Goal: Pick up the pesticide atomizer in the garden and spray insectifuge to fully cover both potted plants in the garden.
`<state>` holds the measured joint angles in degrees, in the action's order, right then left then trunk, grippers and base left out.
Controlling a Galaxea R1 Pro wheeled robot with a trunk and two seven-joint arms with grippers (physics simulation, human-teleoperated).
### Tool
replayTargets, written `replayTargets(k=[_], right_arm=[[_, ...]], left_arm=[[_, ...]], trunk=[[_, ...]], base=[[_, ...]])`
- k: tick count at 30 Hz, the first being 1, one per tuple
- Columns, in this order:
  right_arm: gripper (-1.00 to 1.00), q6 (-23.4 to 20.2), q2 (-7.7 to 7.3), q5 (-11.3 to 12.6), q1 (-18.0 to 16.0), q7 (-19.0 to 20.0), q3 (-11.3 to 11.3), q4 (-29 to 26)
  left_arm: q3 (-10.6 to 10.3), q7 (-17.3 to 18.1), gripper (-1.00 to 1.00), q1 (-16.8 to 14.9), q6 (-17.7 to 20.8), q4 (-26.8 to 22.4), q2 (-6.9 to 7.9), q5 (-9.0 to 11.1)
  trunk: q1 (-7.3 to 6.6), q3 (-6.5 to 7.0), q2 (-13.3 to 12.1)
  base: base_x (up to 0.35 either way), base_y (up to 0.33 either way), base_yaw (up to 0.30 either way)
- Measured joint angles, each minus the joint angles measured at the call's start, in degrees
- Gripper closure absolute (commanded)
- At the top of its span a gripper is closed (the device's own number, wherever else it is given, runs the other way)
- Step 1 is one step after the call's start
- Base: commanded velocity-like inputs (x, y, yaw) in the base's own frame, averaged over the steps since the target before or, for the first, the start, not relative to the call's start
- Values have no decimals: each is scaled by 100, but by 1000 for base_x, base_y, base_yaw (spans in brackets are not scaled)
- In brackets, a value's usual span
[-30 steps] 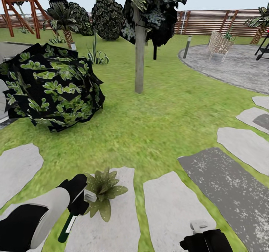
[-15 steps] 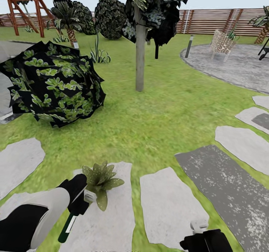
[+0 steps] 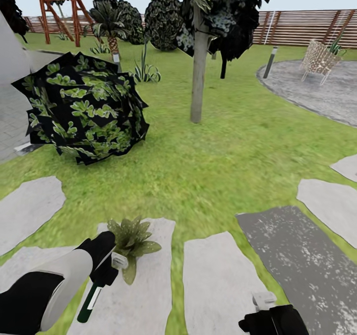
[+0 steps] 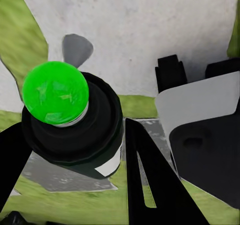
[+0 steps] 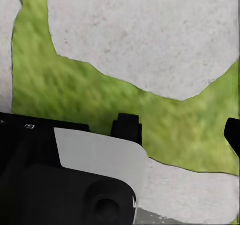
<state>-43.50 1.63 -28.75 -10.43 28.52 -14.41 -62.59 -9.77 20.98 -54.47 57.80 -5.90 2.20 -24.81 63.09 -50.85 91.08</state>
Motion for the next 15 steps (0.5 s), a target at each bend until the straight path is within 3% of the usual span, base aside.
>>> replayTargets(k=[7,15], right_arm=[[-100,2,-3,0,1,0,0,0],[-100,1,-2,0,1,0,7,-3]], left_arm=[[-5,0,100,-1,-1,2,-1,-6],[-18,-6,100,-1,-5,2,-3,-4]], trunk=[[0,-29,0],[3,-30,0]], base=[[313,-37,91],[25,-279,1]])
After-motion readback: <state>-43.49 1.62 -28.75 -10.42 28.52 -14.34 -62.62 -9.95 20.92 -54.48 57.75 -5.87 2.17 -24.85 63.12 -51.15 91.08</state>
